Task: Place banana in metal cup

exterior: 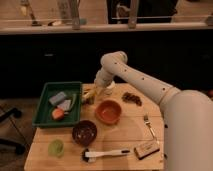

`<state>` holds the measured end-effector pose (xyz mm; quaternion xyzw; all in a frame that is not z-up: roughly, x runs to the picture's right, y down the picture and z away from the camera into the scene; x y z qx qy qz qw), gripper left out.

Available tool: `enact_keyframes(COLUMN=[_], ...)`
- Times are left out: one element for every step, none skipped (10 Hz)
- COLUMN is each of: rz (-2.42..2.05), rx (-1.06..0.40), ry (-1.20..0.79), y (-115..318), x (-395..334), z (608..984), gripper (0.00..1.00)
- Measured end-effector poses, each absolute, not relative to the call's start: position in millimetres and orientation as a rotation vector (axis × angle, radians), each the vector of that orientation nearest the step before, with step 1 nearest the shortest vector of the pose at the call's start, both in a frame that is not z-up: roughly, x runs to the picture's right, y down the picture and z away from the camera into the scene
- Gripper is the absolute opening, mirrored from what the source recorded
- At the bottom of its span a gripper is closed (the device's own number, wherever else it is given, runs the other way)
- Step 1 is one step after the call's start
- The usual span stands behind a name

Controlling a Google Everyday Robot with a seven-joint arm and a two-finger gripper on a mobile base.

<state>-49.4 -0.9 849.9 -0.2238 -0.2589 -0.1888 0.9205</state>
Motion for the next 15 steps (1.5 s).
enact_keyframes(rz=[-0.410, -0.442, -0.469, -0.490, -0.525, -0.540, -0.557, -0.580, -0.598, -0.613, -0.621, -0.623, -0.621, -0.618, -0.608], rx=[-0.468, -0.480, -0.489, -0.494, -0.497, -0.497, -0.496, -0.496, -0.497, -0.504, -0.509, -0.519, -0.527, -0.536, -0.547], ry=[-0.561, -0.602, -0.634, -0.659, -0.699, -0.714, -0.731, -0.750, -0.763, -0.774, -0.778, -0.778, -0.777, -0.776, -0.776], y=[-2, -3, -4, -4, -5, -5, -6, -7, -8, -9, -10, -10, -11, -10, -10], x=[-55, -60, -66, -72, -83, -86, -89, -96, -102, -106, -107, -105, -104, -103, -100], z=[850, 851, 853, 855, 857, 858, 859, 861, 863, 866, 869, 876, 882, 886, 892], gripper=[0.00, 0.00, 0.00, 0.00, 0.00, 0.00, 0.00, 0.00, 0.00, 0.00, 0.00, 0.00, 0.00, 0.00, 0.00])
